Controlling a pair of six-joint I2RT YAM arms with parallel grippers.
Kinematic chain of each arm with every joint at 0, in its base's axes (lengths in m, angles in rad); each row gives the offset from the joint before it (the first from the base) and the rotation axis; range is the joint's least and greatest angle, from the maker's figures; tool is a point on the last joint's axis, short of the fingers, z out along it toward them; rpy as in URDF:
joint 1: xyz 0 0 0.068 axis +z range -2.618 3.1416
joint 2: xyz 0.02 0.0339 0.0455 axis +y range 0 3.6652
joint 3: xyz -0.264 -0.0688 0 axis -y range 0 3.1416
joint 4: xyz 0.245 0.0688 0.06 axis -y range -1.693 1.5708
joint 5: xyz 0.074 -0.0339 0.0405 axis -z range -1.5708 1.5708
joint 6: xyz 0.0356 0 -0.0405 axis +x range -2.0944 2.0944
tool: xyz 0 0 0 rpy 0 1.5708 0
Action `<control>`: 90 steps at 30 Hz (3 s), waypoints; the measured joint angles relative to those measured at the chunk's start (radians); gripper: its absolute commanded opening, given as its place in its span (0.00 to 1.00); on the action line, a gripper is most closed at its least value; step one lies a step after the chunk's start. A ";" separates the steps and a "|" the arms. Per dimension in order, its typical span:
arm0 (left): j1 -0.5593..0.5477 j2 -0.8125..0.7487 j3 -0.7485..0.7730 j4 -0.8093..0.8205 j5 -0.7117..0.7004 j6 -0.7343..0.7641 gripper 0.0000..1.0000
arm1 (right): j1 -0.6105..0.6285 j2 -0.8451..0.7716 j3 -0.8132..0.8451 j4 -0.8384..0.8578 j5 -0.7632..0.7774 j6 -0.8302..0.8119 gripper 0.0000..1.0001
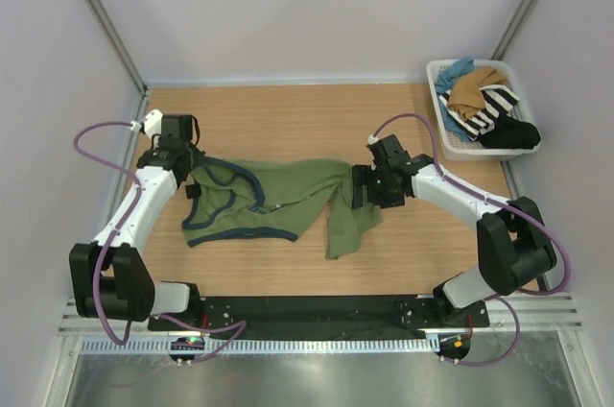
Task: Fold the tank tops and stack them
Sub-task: Flatten the tank top out
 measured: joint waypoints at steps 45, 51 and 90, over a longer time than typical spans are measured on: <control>0.071 0.133 0.274 0.011 0.013 -0.056 0.00 | -0.202 -0.173 -0.311 0.267 -0.050 0.158 0.51; 0.071 0.133 0.273 0.022 0.020 -0.064 0.00 | -0.204 -0.095 -0.328 0.313 -0.099 0.179 0.51; 0.099 -0.008 0.296 -0.037 0.023 -0.085 0.00 | -0.375 -0.062 0.190 0.048 0.092 0.112 0.01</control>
